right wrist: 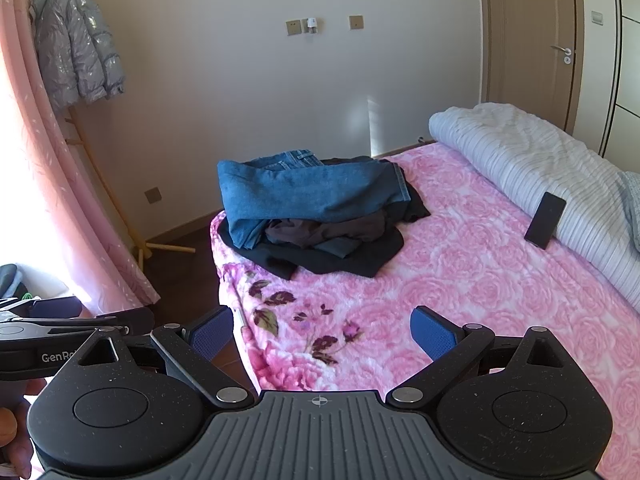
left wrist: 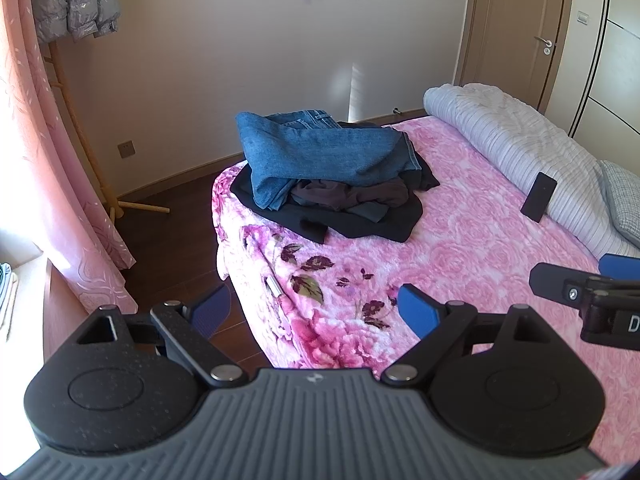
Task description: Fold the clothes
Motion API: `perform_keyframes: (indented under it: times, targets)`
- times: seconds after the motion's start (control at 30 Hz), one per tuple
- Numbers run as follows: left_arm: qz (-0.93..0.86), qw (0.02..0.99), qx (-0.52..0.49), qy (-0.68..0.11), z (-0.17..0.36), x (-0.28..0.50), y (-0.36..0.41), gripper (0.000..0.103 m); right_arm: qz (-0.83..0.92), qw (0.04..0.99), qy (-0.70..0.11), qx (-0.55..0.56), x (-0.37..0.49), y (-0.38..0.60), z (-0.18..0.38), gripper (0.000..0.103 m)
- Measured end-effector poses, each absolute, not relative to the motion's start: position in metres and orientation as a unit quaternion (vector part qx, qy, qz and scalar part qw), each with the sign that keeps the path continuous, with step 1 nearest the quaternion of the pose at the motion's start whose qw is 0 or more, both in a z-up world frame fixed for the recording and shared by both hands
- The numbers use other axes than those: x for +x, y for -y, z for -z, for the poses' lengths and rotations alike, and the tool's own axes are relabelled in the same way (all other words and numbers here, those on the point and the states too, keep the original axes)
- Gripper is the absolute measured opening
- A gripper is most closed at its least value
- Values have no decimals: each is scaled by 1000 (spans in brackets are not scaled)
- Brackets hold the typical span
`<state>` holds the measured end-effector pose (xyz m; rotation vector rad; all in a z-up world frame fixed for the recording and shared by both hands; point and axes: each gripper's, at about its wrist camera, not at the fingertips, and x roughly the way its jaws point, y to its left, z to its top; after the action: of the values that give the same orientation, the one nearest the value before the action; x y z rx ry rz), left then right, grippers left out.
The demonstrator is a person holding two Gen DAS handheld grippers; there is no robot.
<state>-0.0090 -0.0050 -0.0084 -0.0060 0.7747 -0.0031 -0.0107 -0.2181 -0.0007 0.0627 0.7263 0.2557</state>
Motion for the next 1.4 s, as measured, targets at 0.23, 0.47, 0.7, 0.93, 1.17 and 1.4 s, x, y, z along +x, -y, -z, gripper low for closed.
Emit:
perform_keyframes:
  times: [0.23,0.47,0.7,0.93,1.17,1.4]
  targets:
    - [3,926,-4,-379,8,-7,6,89,-124,926,-355,29,-10,216,1,98]
    - [3,925,-3,-381,9,-7,8,89,-125,925,-357,29,-8,217,1,98]
    - [3,924,-2,-383,10,-3,11,89,-124,924,-360,30,-4,219,2,98]
    - [3,923,-2,-386,11,-3,11,89,-124,923,-364,32,-2,221,4,98]
    - [2,922,-2,-387,11,-3,11,89,-125,922,-365,33,-3,222,6,98]
    - [2,922,-2,-387,11,-3,11,89,-125,921,-366,33,-2,222,4,98]
